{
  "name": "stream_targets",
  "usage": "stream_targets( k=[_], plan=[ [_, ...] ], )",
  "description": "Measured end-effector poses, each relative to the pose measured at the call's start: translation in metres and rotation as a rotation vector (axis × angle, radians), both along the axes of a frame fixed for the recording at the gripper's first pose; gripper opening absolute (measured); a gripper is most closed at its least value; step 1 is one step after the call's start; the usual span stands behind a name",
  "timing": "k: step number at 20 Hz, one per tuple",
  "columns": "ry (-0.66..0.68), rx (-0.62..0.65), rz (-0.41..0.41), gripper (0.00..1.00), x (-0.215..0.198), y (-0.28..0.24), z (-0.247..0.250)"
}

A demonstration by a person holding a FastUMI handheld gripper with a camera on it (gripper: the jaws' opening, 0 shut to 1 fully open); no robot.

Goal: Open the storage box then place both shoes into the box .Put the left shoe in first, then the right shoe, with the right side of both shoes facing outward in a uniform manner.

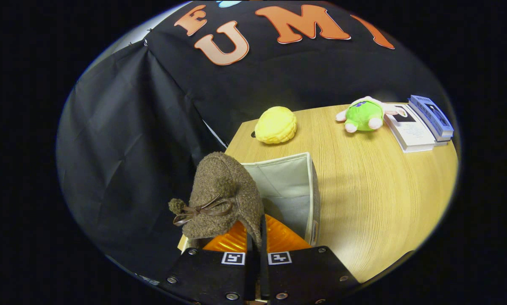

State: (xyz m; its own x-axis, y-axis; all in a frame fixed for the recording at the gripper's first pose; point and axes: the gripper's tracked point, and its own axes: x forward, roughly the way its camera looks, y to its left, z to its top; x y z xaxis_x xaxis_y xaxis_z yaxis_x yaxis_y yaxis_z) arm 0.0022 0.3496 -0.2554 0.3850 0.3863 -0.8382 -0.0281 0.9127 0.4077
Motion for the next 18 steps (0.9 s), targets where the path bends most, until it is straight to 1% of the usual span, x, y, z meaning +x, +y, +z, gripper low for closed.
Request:
stream_targets(
  k=[2, 4, 5, 6, 7, 8, 9, 10, 11, 12, 16, 17, 18],
  plan=[
    [0.01, -0.031, -0.018, 0.05, 0.002, -0.006, -0.008],
    [0.012, -0.07, -0.029, 0.1, 0.001, -0.014, -0.012],
    [0.003, -0.071, -0.026, 0.17, 0.002, -0.013, -0.009],
    [-0.003, -0.064, -0.02, 0.2, 0.002, -0.011, -0.006],
    [-0.013, -0.06, -0.014, 0.28, 0.0, -0.01, -0.002],
    [-0.031, -0.058, -0.014, 0.32, 0.001, -0.014, 0.006],
    [-0.062, -0.05, -0.026, 0.4, 0.006, -0.018, 0.015],
    [-0.093, -0.045, -0.039, 0.43, 0.011, -0.023, 0.023],
    [-0.122, -0.041, -0.043, 0.48, 0.014, -0.029, 0.032],
    [-0.149, -0.041, -0.045, 0.49, 0.016, -0.037, 0.041],
    [-0.28, -0.073, -0.045, 0.6, 0.021, -0.074, 0.074],
    [-0.311, -0.074, -0.049, 0.66, 0.021, -0.082, 0.083],
    [-0.341, -0.074, -0.057, 0.69, 0.02, -0.091, 0.091]
  ],
)
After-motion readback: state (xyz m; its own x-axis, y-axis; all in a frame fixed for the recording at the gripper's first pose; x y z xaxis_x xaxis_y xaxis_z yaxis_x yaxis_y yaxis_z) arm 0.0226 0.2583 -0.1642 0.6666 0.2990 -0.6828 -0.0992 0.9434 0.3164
